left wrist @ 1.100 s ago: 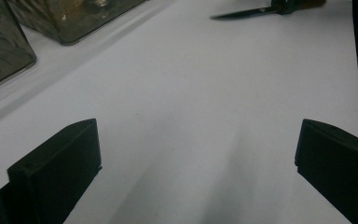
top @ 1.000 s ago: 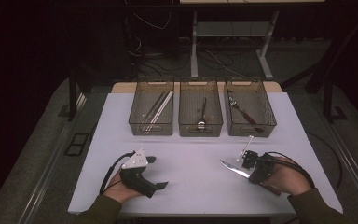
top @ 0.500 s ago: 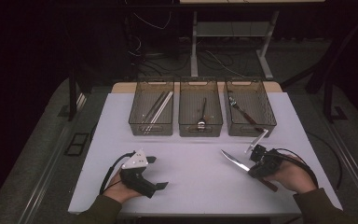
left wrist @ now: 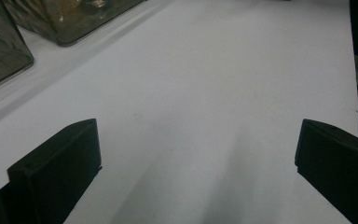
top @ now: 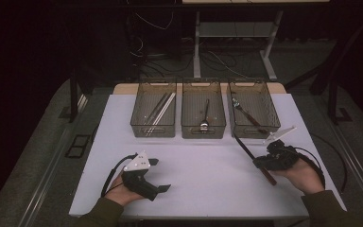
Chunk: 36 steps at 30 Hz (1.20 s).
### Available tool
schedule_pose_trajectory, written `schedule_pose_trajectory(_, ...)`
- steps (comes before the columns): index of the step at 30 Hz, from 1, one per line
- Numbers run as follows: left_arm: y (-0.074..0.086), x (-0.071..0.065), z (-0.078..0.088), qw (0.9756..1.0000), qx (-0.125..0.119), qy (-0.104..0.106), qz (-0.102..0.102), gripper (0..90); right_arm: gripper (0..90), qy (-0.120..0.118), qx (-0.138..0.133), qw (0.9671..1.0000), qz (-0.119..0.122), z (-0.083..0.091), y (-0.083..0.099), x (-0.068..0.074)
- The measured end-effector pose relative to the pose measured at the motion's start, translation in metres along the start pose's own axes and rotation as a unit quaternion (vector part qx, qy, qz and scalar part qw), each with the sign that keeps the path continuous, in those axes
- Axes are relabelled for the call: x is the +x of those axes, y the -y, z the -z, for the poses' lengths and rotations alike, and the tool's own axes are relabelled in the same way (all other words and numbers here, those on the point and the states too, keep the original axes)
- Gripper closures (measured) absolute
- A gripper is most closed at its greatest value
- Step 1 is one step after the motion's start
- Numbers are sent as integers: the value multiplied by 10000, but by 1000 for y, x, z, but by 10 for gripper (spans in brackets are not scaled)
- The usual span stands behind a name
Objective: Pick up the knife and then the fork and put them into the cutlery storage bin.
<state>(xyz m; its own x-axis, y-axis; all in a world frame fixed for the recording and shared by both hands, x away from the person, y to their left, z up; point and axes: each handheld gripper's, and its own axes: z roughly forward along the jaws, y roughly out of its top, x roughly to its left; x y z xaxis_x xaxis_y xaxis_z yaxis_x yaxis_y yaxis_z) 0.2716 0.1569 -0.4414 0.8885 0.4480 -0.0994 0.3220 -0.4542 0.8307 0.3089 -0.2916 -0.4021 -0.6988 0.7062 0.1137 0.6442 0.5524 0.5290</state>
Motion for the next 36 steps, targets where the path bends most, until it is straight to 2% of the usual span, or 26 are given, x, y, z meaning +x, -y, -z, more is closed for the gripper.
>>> schedule_pose_trajectory(3, 0, 0, 0, 10000, -7, 0, 5, 0, 774, -35, -328, 9992, -246, 3, 3, -5)
schedule_pose_trajectory(7, 0, 0, 0, 10000, -2, -2, 2, 0, 774, -155, -875, 9943, -588, 6, 9, -14)
schedule_pose_trajectory(14, 0, 0, 0, 10000, -3, -2, 5, 0, 774, 8, -1322, 9873, -880, 7, 15, -23)
schedule_pose_trajectory(21, 0, 0, 0, 10000, 5, -4, 3, 0, 773, 256, -1721, 9795, -1010, 11, 17, -28)
schedule_pose_trajectory(26, 0, 0, 0, 10000, 15, -10, 2, 0, 774, 321, -1920, 9745, -1115, 17, 16, -32)
schedule_pose_trajectory(34, 1, 0, -1, 10000, -24, -26, 77, 0, 773, 447, -2155, 9692, -1103, 26, 5, -39)
schedule_pose_trajectory(36, 1, 0, -1, 10000, -17, -24, 75, 0, 773, 474, -2184, 9688, -1071, 27, 1, -40)
